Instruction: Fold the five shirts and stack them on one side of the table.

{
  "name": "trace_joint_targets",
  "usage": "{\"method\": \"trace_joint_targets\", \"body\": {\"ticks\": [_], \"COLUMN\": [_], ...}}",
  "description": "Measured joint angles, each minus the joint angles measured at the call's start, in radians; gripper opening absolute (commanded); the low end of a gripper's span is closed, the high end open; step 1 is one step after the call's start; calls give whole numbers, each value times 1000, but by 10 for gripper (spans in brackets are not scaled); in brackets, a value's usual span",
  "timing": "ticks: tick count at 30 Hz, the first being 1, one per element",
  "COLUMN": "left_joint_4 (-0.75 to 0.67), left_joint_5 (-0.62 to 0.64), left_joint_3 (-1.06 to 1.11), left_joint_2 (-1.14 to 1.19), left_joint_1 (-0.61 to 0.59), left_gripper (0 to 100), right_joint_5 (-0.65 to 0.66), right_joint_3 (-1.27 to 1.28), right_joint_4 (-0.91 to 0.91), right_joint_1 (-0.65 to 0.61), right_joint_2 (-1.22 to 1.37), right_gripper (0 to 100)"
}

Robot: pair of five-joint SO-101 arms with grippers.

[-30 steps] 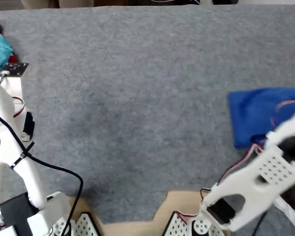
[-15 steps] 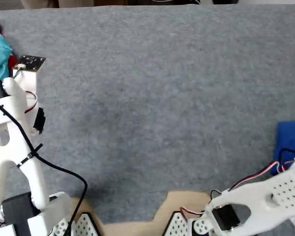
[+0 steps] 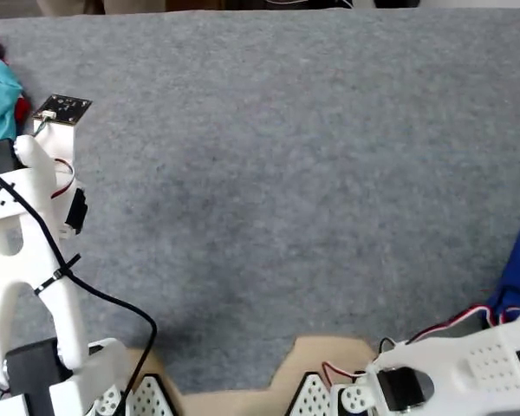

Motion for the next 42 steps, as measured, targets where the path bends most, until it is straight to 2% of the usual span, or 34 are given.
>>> {"method": "trace_joint_targets", "body": {"ticks": [17, 19, 24, 26, 31, 36, 39, 42], "left_joint_4": [0, 0, 0, 0, 0, 0, 0, 0], "left_joint_5": [0, 0, 0, 0, 0, 0, 2, 41], "left_joint_3": [0, 0, -8, -17, -28, -29, -29, -44], "left_joint_2": [0, 0, 0, 0, 0, 0, 0, 0], "left_joint_1": [0, 0, 0, 0, 0, 0, -2, -54], "left_gripper": [19, 19, 19, 19, 19, 19, 19, 19], "right_joint_5": [107, 120, 152, 153, 153, 153, 153, 153], "right_joint_3": [17, 17, 20, 20, 23, 51, 112, 210], "right_joint_4": [0, 0, 0, 0, 0, 0, 0, 0], "right_joint_1": [150, 158, 161, 161, 161, 152, 91, 0], "right_joint_2": [-2, -2, -2, -2, -17, -103, -184, -288], "right_gripper": [17, 81, 316, 352, 302, 182, 89, 22]}}
